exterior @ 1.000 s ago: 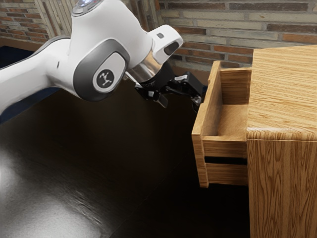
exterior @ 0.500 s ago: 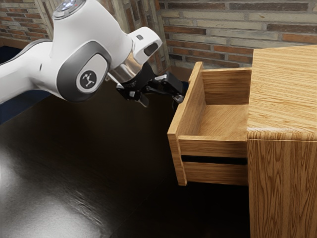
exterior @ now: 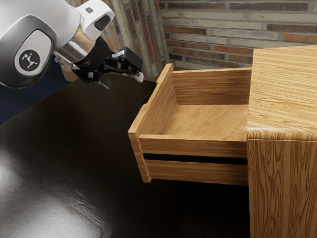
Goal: Pull the drawer handle with one arm to open the drawer
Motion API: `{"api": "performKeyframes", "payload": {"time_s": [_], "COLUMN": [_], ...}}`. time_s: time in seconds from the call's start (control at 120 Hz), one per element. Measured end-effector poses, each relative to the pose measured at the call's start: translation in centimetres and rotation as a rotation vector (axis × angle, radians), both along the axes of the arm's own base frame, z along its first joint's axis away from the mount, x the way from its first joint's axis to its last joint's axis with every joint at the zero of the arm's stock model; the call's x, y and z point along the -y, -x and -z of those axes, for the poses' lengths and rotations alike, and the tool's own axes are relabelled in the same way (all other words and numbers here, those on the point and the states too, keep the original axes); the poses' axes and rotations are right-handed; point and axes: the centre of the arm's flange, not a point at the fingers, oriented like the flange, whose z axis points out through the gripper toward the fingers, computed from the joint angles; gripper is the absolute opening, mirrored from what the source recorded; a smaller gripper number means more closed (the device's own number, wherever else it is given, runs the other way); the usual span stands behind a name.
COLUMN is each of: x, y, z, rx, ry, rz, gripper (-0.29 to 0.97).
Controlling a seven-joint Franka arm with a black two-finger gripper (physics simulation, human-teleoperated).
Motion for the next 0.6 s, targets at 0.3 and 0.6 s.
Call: {"api": "performKeyframes", "payload": {"time_s": [0.3, 0.6], "x": [19.0, 11.0], "y": [9.6, -1.2], "z": [-10.2, -3.7], "rx": [-0.132, -0.352], "ry": [-0.023, -0.061], "rz": [0.343, 0.163], "gripper": [0.68, 0.68]}}
